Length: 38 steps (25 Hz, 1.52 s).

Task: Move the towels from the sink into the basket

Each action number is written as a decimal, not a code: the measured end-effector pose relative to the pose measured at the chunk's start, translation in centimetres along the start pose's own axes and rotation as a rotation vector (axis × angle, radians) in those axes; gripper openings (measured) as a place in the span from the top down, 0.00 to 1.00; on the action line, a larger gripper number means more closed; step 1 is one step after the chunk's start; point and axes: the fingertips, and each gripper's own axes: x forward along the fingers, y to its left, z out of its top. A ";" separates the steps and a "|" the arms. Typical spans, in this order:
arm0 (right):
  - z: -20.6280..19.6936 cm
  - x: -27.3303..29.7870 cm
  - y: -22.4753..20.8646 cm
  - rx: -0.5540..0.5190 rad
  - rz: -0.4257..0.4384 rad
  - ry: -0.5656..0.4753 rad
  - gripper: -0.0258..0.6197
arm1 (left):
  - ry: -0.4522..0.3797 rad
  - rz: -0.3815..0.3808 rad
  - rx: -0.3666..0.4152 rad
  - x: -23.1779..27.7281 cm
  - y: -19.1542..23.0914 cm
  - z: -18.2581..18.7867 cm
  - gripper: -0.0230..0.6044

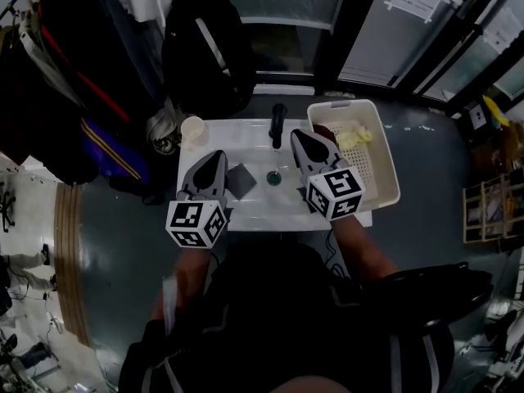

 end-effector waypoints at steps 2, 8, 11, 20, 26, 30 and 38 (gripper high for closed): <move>0.0 0.2 0.1 0.003 0.008 0.006 0.95 | 0.003 -0.002 -0.004 0.0 0.1 0.0 0.96; 0.0 0.7 0.6 0.003 0.027 0.014 0.95 | 0.019 0.008 -0.006 0.2 0.7 -0.5 0.96; 0.0 0.8 0.8 -0.004 0.034 0.023 0.95 | 0.018 0.020 -0.013 0.2 1.1 -0.7 0.96; -4.5 3.6 3.2 0.002 0.130 0.142 0.87 | 0.038 0.099 -0.078 -0.4 3.6 -3.0 0.96; -10.6 6.1 6.6 -0.031 0.240 0.292 0.70 | 0.108 0.210 -0.117 -2.1 6.6 -6.7 0.96; -15.2 8.0 8.7 -0.052 0.315 0.404 0.63 | 0.169 0.257 -0.143 -2.9 7.9 -9.4 0.96; -23.5 10.7 11.2 -0.056 0.369 0.581 0.58 | 0.301 0.307 -0.194 -3.8 9.2 -15.1 0.96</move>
